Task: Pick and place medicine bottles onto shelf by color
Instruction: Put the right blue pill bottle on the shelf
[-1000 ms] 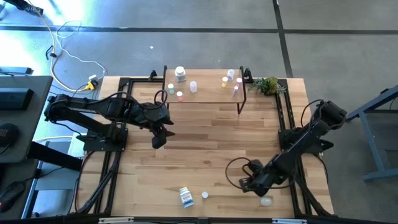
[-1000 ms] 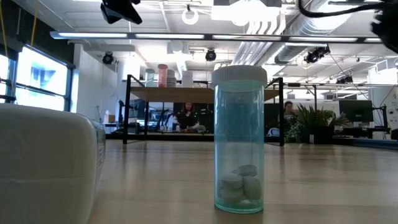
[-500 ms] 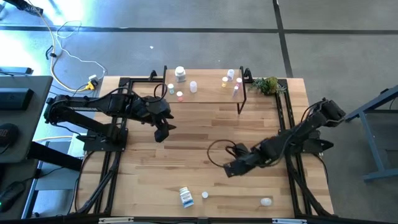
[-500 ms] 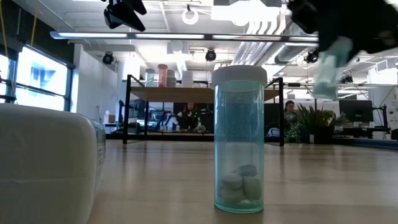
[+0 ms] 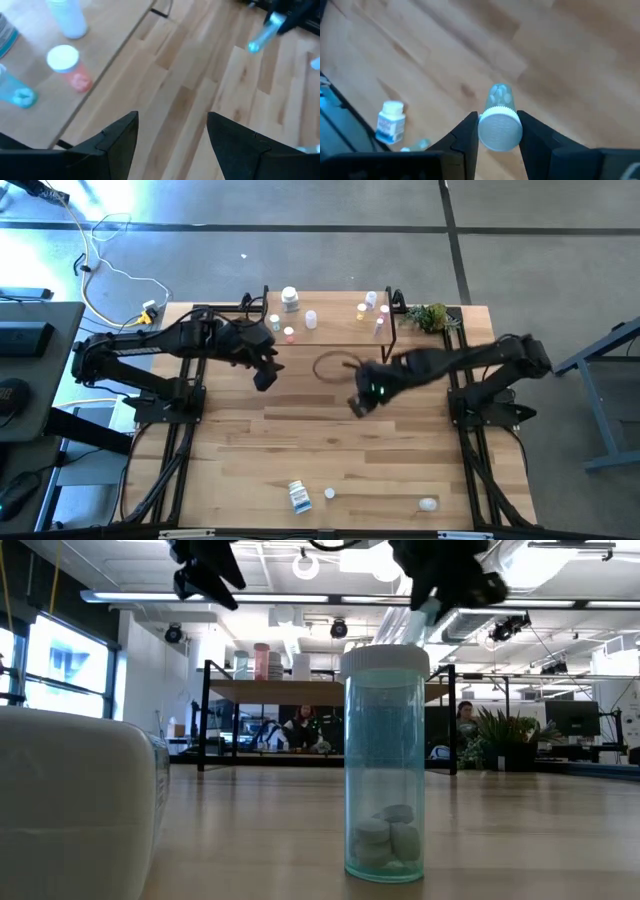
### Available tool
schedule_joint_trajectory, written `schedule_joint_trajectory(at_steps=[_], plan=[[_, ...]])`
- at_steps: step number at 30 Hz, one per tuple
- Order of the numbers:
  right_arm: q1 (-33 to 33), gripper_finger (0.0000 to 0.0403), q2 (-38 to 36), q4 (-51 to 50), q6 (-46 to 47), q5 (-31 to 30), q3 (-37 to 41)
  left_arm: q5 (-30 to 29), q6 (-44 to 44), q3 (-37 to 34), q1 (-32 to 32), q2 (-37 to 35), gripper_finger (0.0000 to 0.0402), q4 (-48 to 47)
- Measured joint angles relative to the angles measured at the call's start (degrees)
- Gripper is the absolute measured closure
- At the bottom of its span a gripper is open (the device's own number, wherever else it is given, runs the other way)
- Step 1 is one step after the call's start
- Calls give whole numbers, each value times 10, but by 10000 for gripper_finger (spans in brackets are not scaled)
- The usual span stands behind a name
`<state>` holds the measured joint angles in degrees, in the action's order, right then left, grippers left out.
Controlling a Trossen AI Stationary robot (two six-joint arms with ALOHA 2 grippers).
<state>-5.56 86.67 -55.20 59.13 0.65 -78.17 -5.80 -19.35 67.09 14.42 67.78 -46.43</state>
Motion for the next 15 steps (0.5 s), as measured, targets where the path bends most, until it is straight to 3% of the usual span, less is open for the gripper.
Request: schedule_joint_trajectory(at_steps=[7, 15], plan=[[115, 299, 0, -53, -167, 9, -89, 0, 13, 0, 33, 19, 176, 0], [233, 299, 0, -72, -295, 45, -134, -8, 24, 0, 51, 22, 176, 4]])
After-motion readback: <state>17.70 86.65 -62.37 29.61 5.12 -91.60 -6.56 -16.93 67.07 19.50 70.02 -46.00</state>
